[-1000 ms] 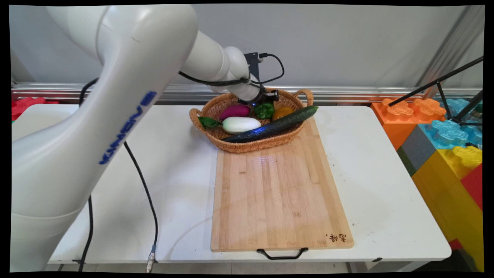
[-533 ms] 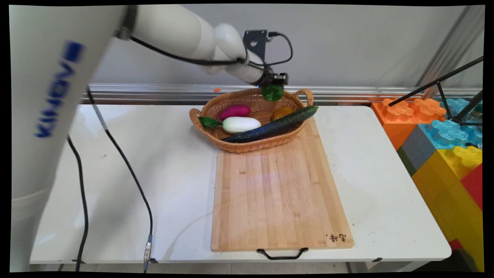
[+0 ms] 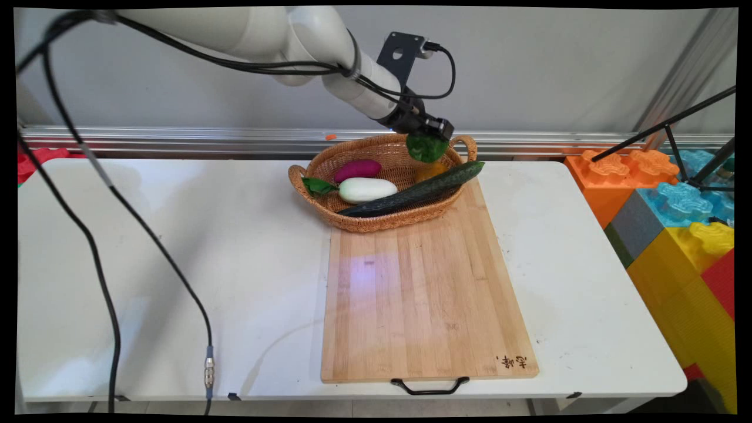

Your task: Place the picked object on the cutting board

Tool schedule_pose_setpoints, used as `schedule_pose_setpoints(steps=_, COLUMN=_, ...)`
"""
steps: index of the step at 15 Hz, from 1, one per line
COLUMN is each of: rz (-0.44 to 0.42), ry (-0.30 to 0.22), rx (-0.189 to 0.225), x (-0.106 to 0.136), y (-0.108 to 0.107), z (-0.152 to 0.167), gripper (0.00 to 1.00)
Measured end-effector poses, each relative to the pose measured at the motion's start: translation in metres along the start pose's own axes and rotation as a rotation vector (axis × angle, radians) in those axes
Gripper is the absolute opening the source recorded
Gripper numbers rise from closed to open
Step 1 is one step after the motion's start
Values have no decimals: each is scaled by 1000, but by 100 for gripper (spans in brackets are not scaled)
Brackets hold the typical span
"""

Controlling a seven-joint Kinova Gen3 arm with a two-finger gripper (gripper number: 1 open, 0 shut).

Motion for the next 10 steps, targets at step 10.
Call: schedule_pose_setpoints(steps=10, rz=306, ry=-134, rx=-305, x=-25, y=43, z=-53, gripper=0)
